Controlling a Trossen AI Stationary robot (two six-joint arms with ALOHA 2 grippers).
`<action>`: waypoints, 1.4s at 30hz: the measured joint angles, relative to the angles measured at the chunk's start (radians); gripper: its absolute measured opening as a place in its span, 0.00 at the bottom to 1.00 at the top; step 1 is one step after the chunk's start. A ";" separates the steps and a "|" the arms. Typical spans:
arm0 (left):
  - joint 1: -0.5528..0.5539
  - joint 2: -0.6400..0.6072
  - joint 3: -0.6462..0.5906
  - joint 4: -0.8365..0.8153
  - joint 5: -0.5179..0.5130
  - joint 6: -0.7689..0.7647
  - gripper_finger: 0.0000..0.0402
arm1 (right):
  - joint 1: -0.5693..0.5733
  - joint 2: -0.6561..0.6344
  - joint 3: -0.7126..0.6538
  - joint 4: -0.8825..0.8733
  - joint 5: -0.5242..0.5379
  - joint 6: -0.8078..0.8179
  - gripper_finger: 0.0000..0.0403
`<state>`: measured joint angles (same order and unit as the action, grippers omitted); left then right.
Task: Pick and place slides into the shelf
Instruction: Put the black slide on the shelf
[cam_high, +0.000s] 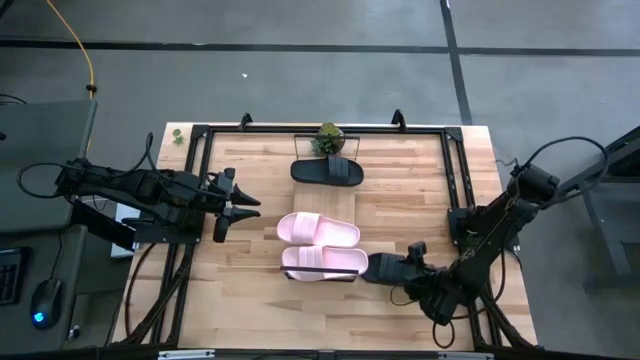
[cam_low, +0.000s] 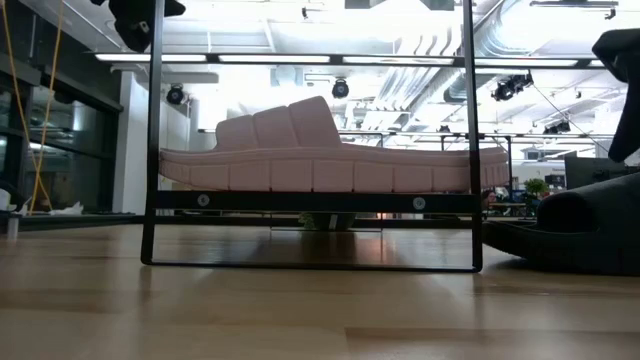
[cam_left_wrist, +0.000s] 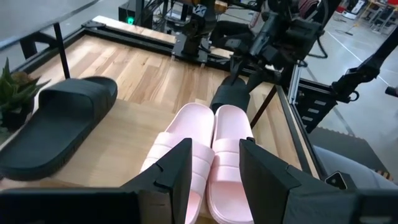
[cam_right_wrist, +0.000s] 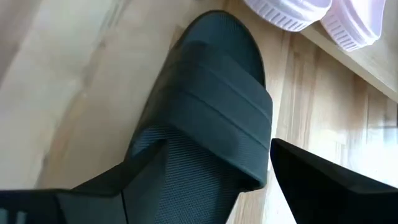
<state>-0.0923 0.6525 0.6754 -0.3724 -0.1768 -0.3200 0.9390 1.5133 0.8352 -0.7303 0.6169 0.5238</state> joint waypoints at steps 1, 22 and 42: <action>0.000 0.000 0.000 0.005 0.000 0.007 0.29 | 0.000 0.008 0.000 0.000 0.006 0.000 0.68; 0.000 0.000 0.000 0.011 0.000 0.080 0.29 | -0.017 0.136 0.000 0.023 0.169 0.079 0.68; 0.000 0.000 0.000 0.011 0.000 0.080 0.29 | -0.050 0.136 0.000 0.026 0.136 0.161 0.41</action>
<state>-0.0925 0.6521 0.6754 -0.3614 -0.1768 -0.2401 0.8894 1.6489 0.8352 -0.7045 0.7525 0.6847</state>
